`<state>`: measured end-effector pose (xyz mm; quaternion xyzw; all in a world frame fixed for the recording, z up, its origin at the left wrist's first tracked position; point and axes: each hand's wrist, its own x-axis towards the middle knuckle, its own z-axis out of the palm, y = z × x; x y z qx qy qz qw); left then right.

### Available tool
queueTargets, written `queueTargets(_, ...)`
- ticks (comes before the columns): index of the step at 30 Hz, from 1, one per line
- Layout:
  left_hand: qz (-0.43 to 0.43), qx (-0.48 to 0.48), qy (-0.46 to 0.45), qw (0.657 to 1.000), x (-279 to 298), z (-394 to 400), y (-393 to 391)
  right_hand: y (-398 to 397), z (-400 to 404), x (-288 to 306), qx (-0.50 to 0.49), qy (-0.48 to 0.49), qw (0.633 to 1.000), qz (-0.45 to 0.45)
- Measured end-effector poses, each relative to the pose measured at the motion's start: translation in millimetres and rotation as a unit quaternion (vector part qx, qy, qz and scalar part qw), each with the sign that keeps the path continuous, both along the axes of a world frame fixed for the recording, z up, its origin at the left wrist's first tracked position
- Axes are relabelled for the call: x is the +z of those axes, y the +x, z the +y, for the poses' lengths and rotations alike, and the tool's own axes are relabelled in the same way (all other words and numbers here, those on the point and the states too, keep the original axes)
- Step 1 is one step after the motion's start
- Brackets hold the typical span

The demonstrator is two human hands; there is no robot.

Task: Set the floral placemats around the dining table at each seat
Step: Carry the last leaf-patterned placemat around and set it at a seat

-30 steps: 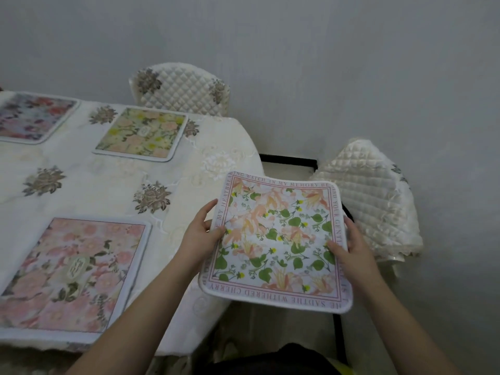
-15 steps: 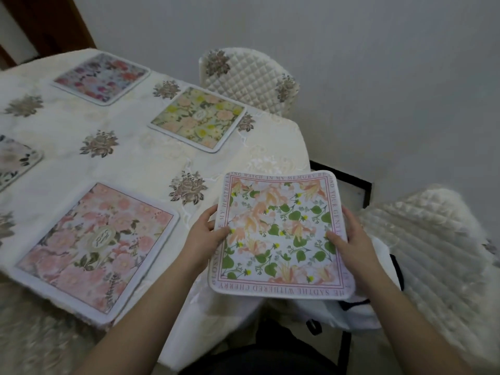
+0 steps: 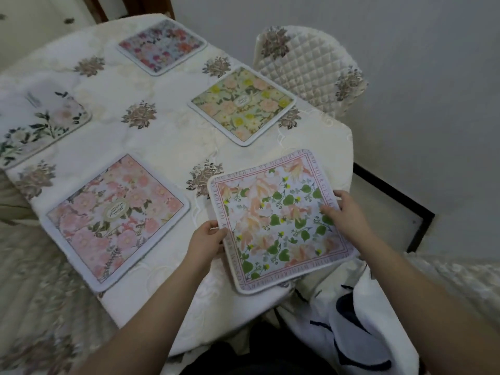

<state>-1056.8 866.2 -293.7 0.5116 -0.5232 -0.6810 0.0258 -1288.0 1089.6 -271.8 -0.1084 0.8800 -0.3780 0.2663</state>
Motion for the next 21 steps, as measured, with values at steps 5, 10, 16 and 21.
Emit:
queueTargets(5,-0.010,0.036,0.000,0.999,-10.9,4.4,1.4,-45.8,-38.9,-5.5,0.078,0.021,0.995,0.058)
queueTargets(10,-0.029,0.055,-0.003,0.998,-24.8,9.9,8.8,-73.8,-66.6,-17.0,0.160,0.068,0.980,0.095)
queueTargets(16,-0.044,0.065,-0.022,0.997,-33.8,13.8,20.1,-82.0,-84.8,-32.2,0.202,0.076,0.973,0.087)
queueTargets(21,-0.050,0.054,-0.055,0.996,-41.9,17.0,22.6,-81.4,-87.0,-40.3,0.172,0.066,0.980,0.078)
